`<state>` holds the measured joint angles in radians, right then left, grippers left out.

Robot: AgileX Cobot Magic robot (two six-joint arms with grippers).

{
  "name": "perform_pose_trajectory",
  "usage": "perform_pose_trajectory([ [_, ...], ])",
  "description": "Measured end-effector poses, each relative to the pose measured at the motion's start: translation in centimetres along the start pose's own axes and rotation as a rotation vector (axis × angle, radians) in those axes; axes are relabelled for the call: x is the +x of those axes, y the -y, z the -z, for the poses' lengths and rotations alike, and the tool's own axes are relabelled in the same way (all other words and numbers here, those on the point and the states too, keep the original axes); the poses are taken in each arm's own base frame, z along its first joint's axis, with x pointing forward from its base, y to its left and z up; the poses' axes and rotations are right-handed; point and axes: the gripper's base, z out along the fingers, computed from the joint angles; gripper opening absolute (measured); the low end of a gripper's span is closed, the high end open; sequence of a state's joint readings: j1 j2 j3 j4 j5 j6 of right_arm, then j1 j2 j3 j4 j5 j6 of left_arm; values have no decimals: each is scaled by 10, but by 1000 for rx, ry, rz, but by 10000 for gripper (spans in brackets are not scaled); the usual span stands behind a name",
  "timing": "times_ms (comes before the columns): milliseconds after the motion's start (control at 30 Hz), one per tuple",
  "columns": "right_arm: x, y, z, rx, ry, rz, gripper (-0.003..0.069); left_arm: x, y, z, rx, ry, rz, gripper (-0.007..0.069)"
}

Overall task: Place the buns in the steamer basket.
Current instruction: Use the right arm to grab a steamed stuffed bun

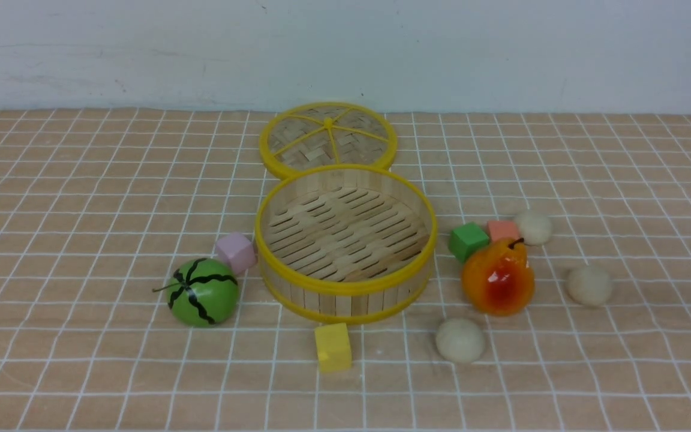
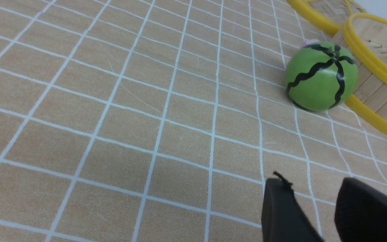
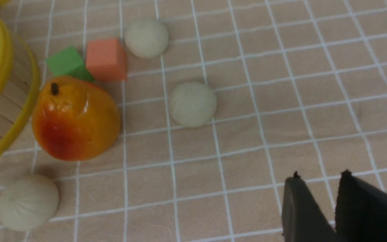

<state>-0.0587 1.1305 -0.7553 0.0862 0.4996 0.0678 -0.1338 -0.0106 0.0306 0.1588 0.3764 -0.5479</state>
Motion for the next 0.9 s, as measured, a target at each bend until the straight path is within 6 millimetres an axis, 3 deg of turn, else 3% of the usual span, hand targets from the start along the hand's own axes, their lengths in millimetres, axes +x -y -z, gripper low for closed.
perform_pose_trajectory([
  [200,-35,-23,-71,-57,-222,20,226,0,0,0,0,0,0,238],
  [233,-36,-25,-75,-61,-229,26,230,0,0,0,0,0,0,238],
  [333,-47,-45,-112,-74,-272,84,300,0,0,0,0,0,0,238],
  [400,-50,-49,-122,-74,-280,84,321,0,0,0,0,0,0,238],
  [467,-57,-53,-145,-64,-293,90,347,0,0,0,0,0,0,238],
  [667,-58,-52,-169,-38,-315,134,347,0,0,0,0,0,0,238],
  [900,-49,-48,-184,-10,-360,177,260,0,0,0,0,0,0,238],
])
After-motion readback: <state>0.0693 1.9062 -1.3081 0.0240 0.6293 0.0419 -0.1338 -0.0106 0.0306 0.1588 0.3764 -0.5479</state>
